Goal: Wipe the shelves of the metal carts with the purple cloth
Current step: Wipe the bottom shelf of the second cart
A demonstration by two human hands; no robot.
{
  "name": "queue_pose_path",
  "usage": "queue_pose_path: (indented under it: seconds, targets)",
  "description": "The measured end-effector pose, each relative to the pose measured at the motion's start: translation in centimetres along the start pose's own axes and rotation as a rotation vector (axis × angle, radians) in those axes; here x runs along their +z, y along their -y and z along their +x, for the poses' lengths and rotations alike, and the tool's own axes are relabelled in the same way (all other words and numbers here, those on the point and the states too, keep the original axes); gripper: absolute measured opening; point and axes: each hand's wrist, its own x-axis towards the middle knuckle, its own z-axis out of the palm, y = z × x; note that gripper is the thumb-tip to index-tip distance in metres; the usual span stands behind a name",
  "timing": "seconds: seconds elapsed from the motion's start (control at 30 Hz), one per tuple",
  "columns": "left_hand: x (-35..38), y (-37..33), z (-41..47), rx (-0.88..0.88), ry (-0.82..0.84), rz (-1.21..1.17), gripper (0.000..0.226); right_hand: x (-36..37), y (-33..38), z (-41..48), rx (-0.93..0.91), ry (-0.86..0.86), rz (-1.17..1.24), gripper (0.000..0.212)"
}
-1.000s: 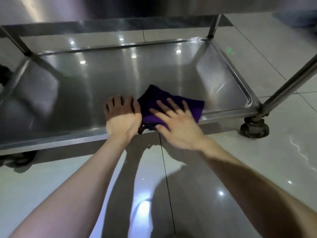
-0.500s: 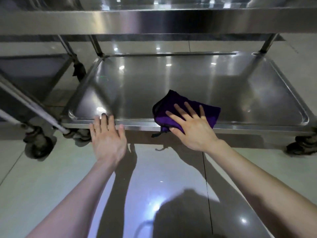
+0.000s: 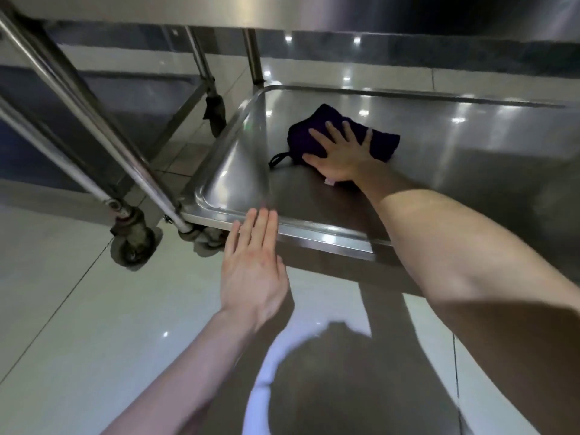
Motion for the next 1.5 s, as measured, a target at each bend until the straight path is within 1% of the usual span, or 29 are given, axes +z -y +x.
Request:
queue_pose_path:
  seconds: [0.07,0.17,0.2,0.23,0.27,0.3,0.33,0.37,0.4,0.43,0.47,0.5,0.53,0.57,0.6,0.67,0.73,0.77,0.87,0.97,1.03,1.13,1.2,1.3,1.37,1.43,1.47,1.5]
  targets:
    - [0.1,-0.2,-0.1,0.0,0.022,-0.009,0.088,-0.3,2.5,2.2,-0.002,0.014,0.004,0.08]
    - [-0.5,0.0,0.2,0.024,0.069,-0.003,0.094,0.3,7.6,2.7,-0.128,0.034,-0.028,0.072]
    - [-0.7,0.3,0.2,0.052,0.079,-0.042,0.095,0.7,9.1,2.1,-0.191,0.032,-0.039,0.07]
    - [-0.9,0.8,0.1,0.08,0.085,-0.149,0.096,1.3,10.2,1.4,-0.249,0.026,-0.046,0.068]
    - [-1.3,1.4,-0.2,0.079,0.089,-0.307,0.095,1.8,10.8,0.7,-0.296,0.016,-0.052,0.067]
    - [-1.8,2.2,-0.9,0.035,0.055,-0.471,0.09,2.2,11.0,0.1,-0.327,0.008,-0.054,0.067]
    - [-2.2,3.3,-1.6,-0.057,-0.047,-0.599,0.077,2.5,10.9,-0.4,-0.342,0.005,-0.057,0.067]
    - [-2.6,4.9,-2.1,-0.194,-0.207,-0.66,0.059,2.6,10.7,-0.6,-0.346,0.005,-0.059,0.068]
    - [-2.9,6.7,-2.3,-0.352,-0.356,-0.67,0.044,2.7,10.4,-0.7,-0.342,0.009,-0.062,0.068]
    - [-3.3,8.6,-2.1,-0.495,-0.431,-0.691,0.041,2.7,10.2,-0.8,-0.34,0.015,-0.065,0.069]
    - [-3.8,10.5,-1.6,-0.579,-0.435,-0.731,0.051,2.8,10.3,-0.8,-0.34,0.016,-0.07,0.07]
    - [-4.3,12.3,-1.0,-0.587,-0.395,-0.777,0.065,2.9,10.3,-0.7,-0.336,0.008,-0.074,0.072]
    - [-4.9,13.6,-0.2,-0.547,-0.352,-0.806,0.075,3.1,10.4,-0.6,-0.324,-0.003,-0.075,0.075]
    - [-5.3,14.5,0.6,-0.504,-0.317,-0.813,0.079,3.1,10.5,-0.4,-0.303,-0.008,-0.07,0.079]
    - [-5.5,15.2,1.4,-0.473,-0.297,-0.802,0.077,3.1,10.6,-0.2,-0.279,-0.007,-0.059,0.084]
    - [-5.6,16.0,2.4,-0.447,-0.31,-0.755,0.059,3.0,10.9,0.7,-0.238,-0.006,-0.039,0.092]
    - [-5.6,16.5,3.2,-0.456,-0.34,-0.715,0.041,2.7,11.5,2.2,-0.204,-0.016,-0.028,0.094]
    - [-5.6,16.7,3.5,-0.462,-0.347,-0.7,0.036,2.4,11.9,3.1,-0.186,-0.02,-0.023,0.092]
    - [-5.9,16.7,3.9,-0.455,-0.352,-0.642,0.03,1.8,14.1,5.6,-0.142,-0.017,-0.021,0.086]
    - [-6.0,16.3,3.9,-0.461,-0.368,-0.642,0.027,1.8,16.3,6.0,-0.16,0.003,-0.032,0.079]
    - [-6.1,16.2,3.8,-0.459,-0.373,-0.64,0.028,2.0,17.1,4.4,-0.216,0.015,-0.024,0.072]
    - [-6.0,16.1,3.7,-0.437,-0.391,-0.63,0.03,2.9,16.9,-0.6,-0.358,0.043,-0.001,0.066]
    - [-6.0,15.9,3.7,-0.445,-0.388,-0.636,0.03,3.7,16.4,-5.1,-0.459,0.056,0.006,0.068]
    - [-6.4,15.9,3.6,-0.482,-0.361,-0.651,0.03,4.5,15.4,-11.8,-0.556,0.022,-0.029,0.078]
    - [-7.1,16.0,3.5,-0.495,-0.304,-0.694,0.031,4.3,14.8,-14.9,-0.564,0.014,-0.095,0.088]
    - [-8.3,16.1,3.5,-0.515,-0.204,-0.746,0.036,3.1,14.5,-16.6,-0.516,0.061,-0.095,0.098]
    - [-8.9,16.3,3.5,-0.523,-0.135,-0.74,0.041,2.0,14.6,-17.2,-0.492,0.098,-0.069,0.097]
    - [-9.7,16.7,3.4,-0.514,-0.053,-0.699,0.047,0.7,14.8,-17.6,-0.479,0.135,-0.04,0.09]
